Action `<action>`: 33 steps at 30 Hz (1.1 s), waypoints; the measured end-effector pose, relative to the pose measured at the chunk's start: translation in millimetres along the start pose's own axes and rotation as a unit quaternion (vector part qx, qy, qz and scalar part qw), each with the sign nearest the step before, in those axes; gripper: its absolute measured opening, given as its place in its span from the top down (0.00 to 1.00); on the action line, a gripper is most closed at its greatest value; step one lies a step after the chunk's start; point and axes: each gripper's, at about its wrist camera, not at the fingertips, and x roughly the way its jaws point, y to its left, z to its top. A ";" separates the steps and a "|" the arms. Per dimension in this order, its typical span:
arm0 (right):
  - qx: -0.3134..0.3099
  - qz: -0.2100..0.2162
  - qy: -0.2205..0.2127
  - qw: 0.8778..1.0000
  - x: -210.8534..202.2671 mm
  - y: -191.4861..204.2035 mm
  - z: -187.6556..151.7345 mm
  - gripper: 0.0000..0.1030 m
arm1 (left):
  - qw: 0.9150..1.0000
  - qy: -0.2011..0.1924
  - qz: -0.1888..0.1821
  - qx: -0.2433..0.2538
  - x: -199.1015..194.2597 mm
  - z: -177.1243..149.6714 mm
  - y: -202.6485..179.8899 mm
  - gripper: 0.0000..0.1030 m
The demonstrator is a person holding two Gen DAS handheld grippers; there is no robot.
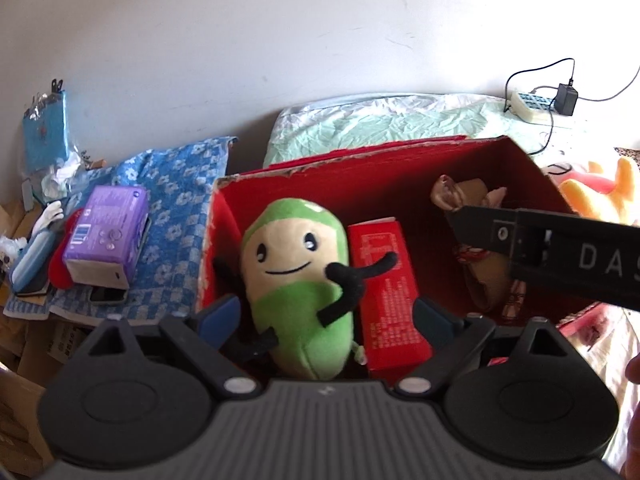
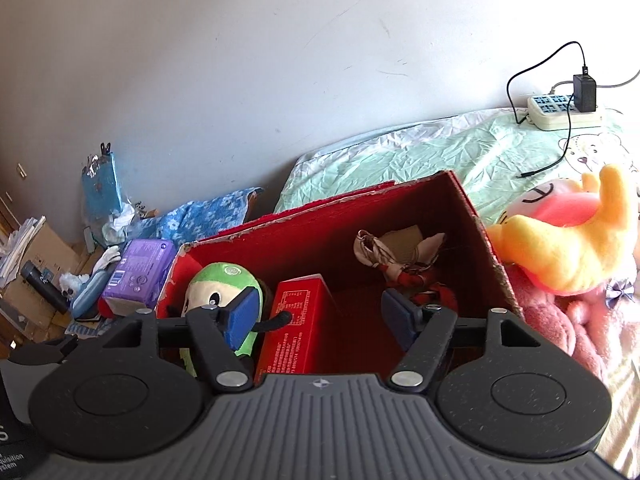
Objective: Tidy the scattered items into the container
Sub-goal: 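Withdraw both grippers from the box toward the white bunny plush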
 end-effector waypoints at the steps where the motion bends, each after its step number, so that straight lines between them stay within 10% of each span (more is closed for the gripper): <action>1: 0.001 0.001 -0.009 1.000 -4.9 -3.6 -1.3 0.31 | 1.000 -0.005 -0.003 0.001 -4.6 -0.5 -4.5 0.09; 15: 0.029 -0.031 -0.021 0.999 -60.9 -96.5 5.0 0.26 | 0.994 -0.044 -0.092 0.046 -33.8 3.0 -111.9 0.09; 33: 0.118 -0.123 0.087 0.982 -49.5 -299.5 28.5 0.26 | 0.968 -0.033 -0.218 0.118 3.3 6.6 -293.1 0.09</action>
